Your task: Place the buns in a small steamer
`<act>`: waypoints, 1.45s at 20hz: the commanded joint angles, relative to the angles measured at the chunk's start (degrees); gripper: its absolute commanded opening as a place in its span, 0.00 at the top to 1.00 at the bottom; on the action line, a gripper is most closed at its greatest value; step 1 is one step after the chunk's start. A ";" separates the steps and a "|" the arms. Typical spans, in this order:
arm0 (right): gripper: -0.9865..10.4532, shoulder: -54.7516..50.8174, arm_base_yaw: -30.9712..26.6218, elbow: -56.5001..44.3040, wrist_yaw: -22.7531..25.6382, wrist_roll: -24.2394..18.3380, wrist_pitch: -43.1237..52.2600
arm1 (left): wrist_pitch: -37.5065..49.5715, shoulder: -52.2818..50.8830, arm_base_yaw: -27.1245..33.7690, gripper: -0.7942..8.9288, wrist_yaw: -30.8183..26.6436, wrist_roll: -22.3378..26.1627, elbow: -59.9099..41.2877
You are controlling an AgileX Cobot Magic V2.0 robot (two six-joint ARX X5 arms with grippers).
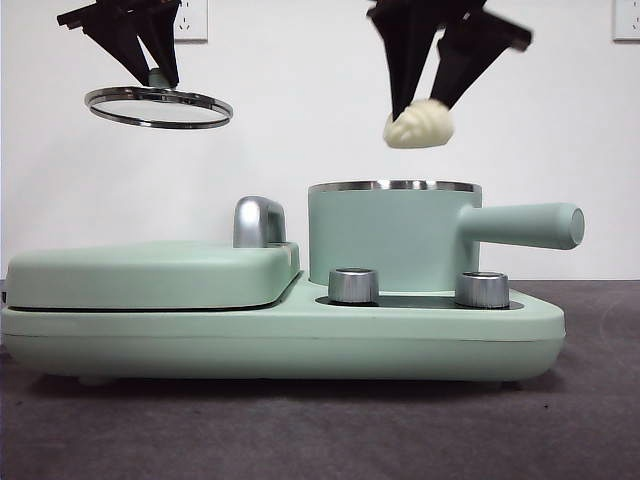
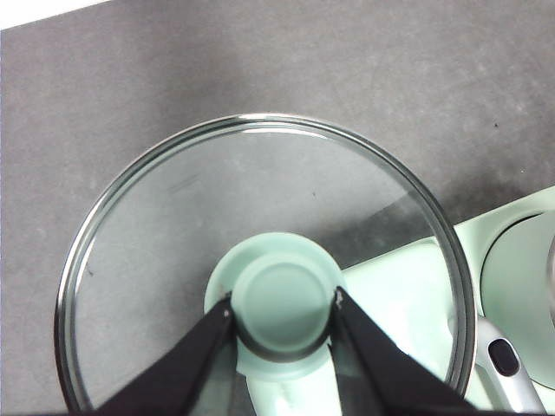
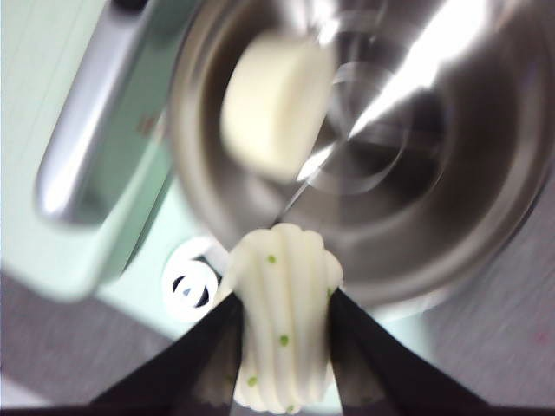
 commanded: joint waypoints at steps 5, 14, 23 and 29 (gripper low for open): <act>0.79 13.97 -3.85 9.66 0.35 -4.26 -0.37 | 1.18 -0.57 -0.15 0.90 0.26 -0.20 2.23; 0.68 17.90 -4.44 9.66 3.72 -4.96 1.11 | 1.18 -0.57 -0.13 0.90 0.26 -0.20 2.23; 0.62 13.35 -4.44 12.41 4.37 -4.92 -1.53 | 1.11 -0.57 -0.13 0.90 0.26 -0.20 2.23; 0.57 2.86 -3.87 10.16 5.79 -4.76 -8.15 | 0.94 -0.57 -0.22 0.90 0.31 -0.44 2.23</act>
